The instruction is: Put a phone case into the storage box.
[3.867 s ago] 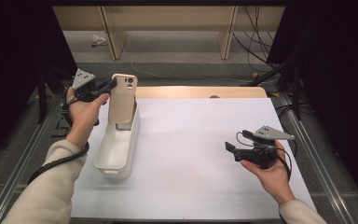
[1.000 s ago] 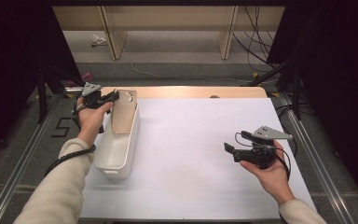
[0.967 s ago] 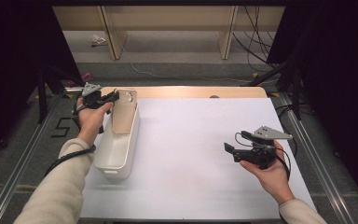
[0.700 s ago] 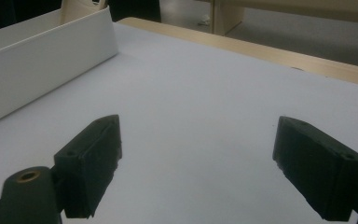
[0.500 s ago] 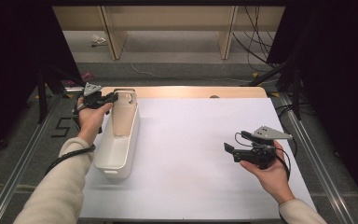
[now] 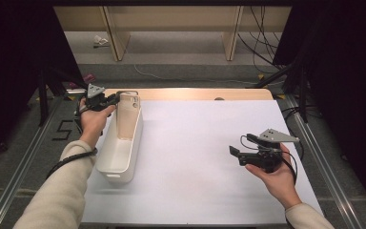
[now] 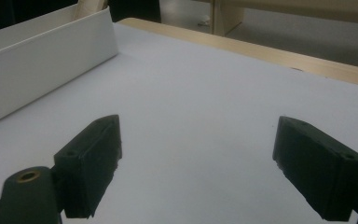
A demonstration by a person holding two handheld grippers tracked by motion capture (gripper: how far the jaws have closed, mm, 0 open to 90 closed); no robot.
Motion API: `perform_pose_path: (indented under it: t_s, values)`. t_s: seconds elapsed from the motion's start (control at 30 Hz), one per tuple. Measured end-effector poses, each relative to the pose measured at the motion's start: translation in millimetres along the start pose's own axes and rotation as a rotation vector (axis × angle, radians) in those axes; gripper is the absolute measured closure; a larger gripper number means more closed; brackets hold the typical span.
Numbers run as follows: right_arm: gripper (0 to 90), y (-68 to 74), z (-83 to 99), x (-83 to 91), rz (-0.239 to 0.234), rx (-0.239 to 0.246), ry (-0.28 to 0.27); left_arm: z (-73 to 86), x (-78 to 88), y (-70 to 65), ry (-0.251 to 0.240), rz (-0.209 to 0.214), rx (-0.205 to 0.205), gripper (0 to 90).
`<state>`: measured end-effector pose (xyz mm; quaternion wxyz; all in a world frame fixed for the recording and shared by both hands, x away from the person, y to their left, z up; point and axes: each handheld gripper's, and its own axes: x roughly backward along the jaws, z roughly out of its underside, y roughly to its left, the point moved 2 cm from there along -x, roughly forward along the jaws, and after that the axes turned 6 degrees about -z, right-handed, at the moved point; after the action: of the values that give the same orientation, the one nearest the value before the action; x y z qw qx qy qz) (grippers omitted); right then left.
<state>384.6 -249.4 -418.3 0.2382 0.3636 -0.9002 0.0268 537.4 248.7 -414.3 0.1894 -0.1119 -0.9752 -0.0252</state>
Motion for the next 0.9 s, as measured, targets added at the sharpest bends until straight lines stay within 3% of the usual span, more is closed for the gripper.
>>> perform_pose_path:
  t_s: [0.27, 0.43, 0.6, 0.9]
  values:
    - [16.3, 0.2, -0.1, 0.2, 0.001, 0.001, 0.0, -4.9, 9.3, -4.1, -0.009, 0.02, -0.022, 70.5]
    - [16.3, 0.3, -0.2, 0.1, 0.0, 0.001, 0.0, -4.4, 14.2, -5.7, 0.001, 0.028, -0.038, 59.6]
    - [16.3, 0.4, -0.2, 0.3, 0.0, 0.0, -0.001, -5.4, 21.2, -11.2, 0.023, 0.056, -0.024, 46.8]
    - [16.2, 0.4, -0.3, 0.6, 0.0, -0.001, -0.002, -9.3, 34.6, -23.0, 0.034, 0.102, -0.083, 33.9]
